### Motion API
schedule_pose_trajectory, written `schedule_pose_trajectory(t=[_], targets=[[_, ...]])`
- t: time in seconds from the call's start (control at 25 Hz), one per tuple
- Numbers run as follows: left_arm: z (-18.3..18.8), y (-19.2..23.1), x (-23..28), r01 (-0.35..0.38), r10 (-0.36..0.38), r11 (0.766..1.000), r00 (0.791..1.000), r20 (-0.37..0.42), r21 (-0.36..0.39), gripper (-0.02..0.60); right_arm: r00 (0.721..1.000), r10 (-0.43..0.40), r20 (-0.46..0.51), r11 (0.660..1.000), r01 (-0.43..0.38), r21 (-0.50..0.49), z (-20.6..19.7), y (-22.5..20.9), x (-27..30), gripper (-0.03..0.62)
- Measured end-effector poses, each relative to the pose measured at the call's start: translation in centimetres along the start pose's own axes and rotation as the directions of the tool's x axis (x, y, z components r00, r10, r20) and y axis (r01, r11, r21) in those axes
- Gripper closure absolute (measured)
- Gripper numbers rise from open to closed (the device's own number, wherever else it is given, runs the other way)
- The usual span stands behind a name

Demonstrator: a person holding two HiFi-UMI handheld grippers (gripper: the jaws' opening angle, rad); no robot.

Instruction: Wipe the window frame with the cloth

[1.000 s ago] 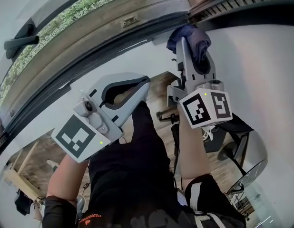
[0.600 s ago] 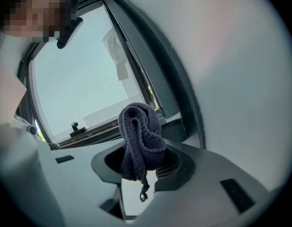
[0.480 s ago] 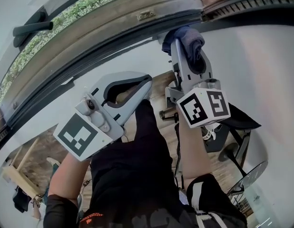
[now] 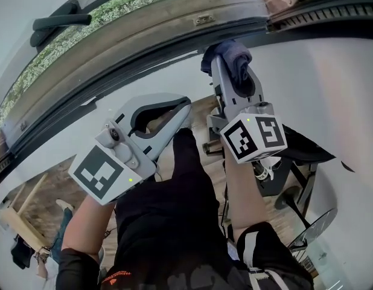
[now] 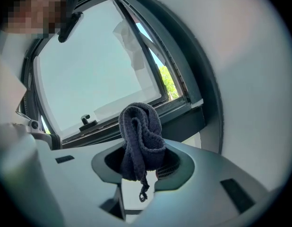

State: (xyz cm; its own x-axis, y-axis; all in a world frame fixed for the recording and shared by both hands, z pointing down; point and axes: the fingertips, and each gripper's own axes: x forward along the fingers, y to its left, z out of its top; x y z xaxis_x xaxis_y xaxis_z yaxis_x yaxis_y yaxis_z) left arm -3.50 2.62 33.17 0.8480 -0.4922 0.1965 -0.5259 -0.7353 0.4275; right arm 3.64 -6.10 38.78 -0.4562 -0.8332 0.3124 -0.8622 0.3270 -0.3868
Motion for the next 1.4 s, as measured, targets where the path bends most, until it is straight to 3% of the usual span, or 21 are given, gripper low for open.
schedule_pose_trajectory(t=[0.88, 1.4], targets=[[0.8, -0.2, -4.0, -0.036, 0.036, 0.999, 0.999, 0.025, 0.017, 0.561, 0.996, 0.076, -0.052, 0.997, -0.077, -0.011, -2.0, 5.4, 0.1, 0.473], [1.4, -1.5, -2.1, -0.011, 0.011, 0.999, 1.000, 0.019, 0.032, 0.561, 0.998, 0.061, -0.025, 0.998, -0.061, -0.029, -0.7, 3.8, -1.1, 0.474]])
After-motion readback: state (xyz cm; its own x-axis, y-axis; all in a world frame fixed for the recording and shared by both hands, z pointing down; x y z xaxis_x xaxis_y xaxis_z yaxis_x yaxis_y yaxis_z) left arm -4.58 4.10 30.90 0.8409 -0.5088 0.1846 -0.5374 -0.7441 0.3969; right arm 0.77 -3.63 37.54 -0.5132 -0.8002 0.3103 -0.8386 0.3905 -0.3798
